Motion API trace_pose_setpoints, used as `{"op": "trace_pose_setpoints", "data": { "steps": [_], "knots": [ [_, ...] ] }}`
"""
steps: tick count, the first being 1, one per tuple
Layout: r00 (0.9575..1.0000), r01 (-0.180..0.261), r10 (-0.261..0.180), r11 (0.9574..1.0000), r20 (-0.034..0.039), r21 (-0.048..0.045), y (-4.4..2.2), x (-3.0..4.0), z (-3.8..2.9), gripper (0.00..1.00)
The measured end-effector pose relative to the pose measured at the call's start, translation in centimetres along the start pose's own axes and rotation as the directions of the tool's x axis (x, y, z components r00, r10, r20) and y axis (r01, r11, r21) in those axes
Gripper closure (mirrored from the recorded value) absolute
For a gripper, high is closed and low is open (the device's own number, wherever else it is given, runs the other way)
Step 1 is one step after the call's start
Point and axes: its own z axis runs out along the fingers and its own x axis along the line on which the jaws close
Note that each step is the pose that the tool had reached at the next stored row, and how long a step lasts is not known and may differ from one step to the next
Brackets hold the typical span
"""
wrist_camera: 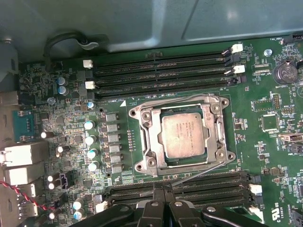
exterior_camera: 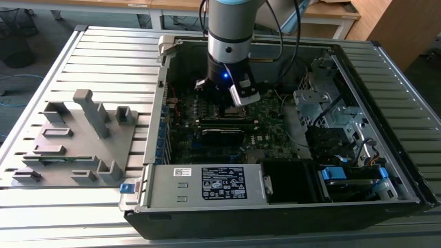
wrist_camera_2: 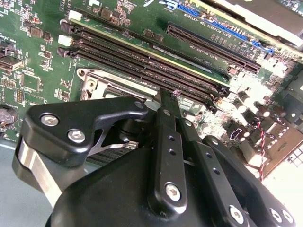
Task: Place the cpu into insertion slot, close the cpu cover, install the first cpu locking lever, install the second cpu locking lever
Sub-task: 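Install the second cpu locking lever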
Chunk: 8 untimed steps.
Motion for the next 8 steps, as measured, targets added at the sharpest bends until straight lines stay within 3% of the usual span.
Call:
{"op": "trace_pose_setpoints", "data": {
  "steps": [8],
  "knots": [
    [1.0000, 0.000, 0.000, 1.0000, 0.0006, -0.0002, -0.04, 0.28, 0.12, 0.90]
  ]
}}
